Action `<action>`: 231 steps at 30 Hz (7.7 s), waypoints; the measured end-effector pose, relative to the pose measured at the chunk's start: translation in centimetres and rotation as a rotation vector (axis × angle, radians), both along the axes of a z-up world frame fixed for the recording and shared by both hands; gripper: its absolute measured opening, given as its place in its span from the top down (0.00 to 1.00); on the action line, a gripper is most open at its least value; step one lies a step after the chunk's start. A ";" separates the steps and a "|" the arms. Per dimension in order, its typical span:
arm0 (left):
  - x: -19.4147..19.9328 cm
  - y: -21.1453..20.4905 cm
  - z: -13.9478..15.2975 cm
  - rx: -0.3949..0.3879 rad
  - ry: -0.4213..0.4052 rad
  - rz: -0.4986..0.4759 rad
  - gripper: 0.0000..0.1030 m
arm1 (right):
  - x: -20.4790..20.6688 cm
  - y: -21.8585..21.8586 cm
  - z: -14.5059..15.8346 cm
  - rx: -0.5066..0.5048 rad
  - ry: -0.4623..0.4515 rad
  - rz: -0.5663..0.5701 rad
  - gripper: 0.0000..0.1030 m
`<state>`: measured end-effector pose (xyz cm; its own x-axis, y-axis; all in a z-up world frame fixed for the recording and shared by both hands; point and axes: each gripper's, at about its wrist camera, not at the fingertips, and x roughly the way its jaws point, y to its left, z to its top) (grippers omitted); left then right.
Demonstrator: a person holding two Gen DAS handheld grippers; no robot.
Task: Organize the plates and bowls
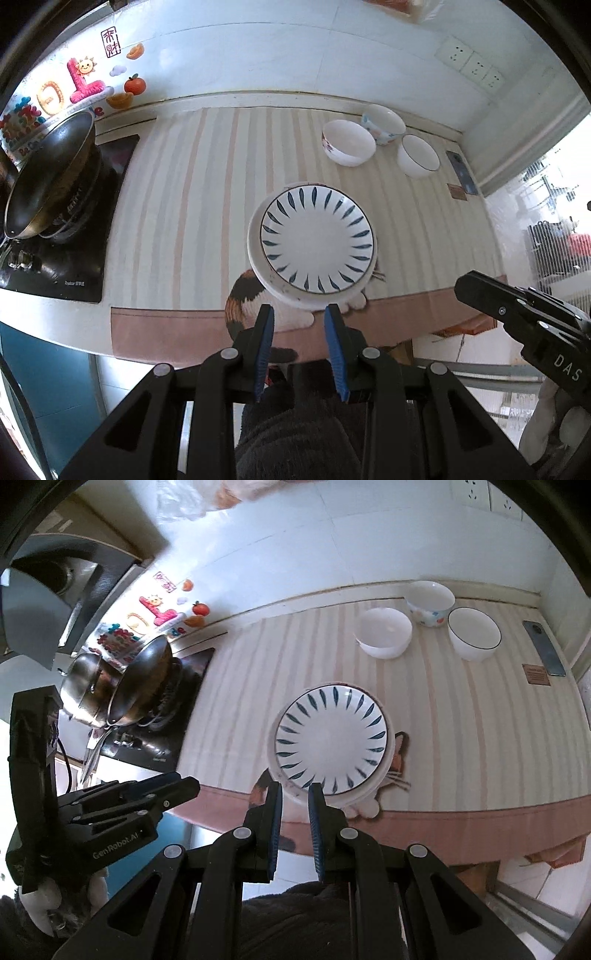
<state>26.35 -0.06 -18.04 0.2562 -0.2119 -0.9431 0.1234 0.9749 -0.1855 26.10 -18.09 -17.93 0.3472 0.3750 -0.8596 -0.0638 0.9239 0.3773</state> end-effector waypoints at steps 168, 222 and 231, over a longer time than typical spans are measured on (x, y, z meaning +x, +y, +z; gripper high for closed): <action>17.5 -23.1 -10.5 -0.177 0.189 -0.189 0.77 | 11.9 -27.9 -13.2 0.007 0.116 -0.187 0.87; 13.9 -24.0 -14.1 -0.025 0.274 -0.212 0.77 | 9.9 -27.2 -18.3 0.070 0.260 -0.187 0.87; 24.0 -19.8 -9.6 -0.210 0.197 -0.017 0.74 | 17.0 -30.0 -14.3 0.158 0.145 -0.241 0.87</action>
